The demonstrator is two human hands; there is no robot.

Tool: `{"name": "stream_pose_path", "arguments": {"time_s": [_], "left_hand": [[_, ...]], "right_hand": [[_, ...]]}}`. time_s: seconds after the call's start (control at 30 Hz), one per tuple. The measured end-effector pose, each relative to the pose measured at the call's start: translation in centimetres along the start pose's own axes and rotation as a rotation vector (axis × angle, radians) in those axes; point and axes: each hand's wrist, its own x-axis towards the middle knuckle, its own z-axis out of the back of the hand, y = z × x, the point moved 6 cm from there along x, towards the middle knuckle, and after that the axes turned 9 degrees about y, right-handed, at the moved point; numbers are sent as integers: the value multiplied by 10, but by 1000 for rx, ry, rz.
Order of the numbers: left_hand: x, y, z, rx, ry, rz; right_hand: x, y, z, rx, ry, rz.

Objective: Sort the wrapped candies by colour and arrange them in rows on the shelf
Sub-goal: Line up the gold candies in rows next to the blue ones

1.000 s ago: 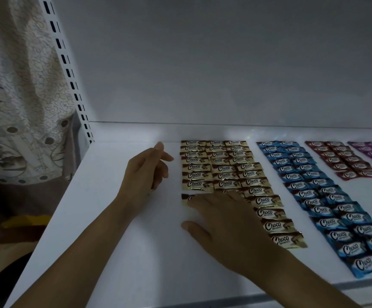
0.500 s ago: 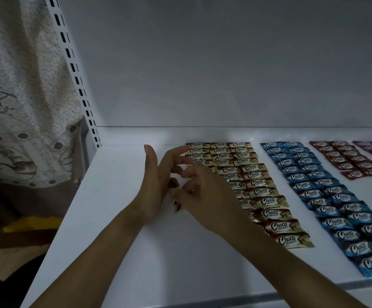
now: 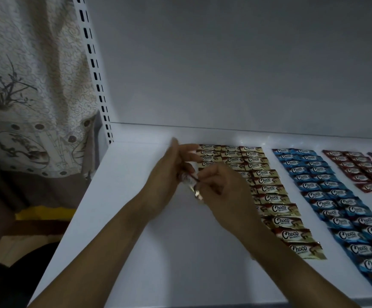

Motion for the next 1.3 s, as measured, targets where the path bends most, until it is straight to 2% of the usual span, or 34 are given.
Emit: {"name": "stream_pose_path", "arguments": {"time_s": [0.07,0.13,0.23,0.37,0.47,0.57,0.6,0.67,0.73,1.0,1.13,1.2,1.3], "left_hand": [[-3,-1,-5,95,51,-51],[-6,-2,-8,145,81,-71],[-9,-6,-9,170,61,-102],[-9,-10,-8,102,7,-129],[-10,-13,-5,112,-6,-108],[-9,-7,-11,159,89,-48],[-9,-2,-14,214,136,-19],[-10,9,-22,373,233,41],[-12,16,-27,468,291,62],[-13,18,-23,364,385,65],[-12,26,-23,428,407,123],[-11,30,-20,478,411,130],[-10,30,-14,733,365,90]], "right_hand": [[0,1,14,261,-51,-28],[-1,0,26,410,-79,-52],[-2,-5,35,479,-85,-79],[0,-13,34,578,36,-106],[1,-11,37,429,86,-110],[1,-11,44,313,54,-75],[-1,-10,48,160,8,-12],[-12,-1,51,-339,-77,209],[-27,0,40,-606,-51,382],[-30,-11,32,-615,100,326],[-31,-22,24,-599,182,272],[-33,-27,21,-684,167,263],[-35,-29,16,-838,117,276]]}}
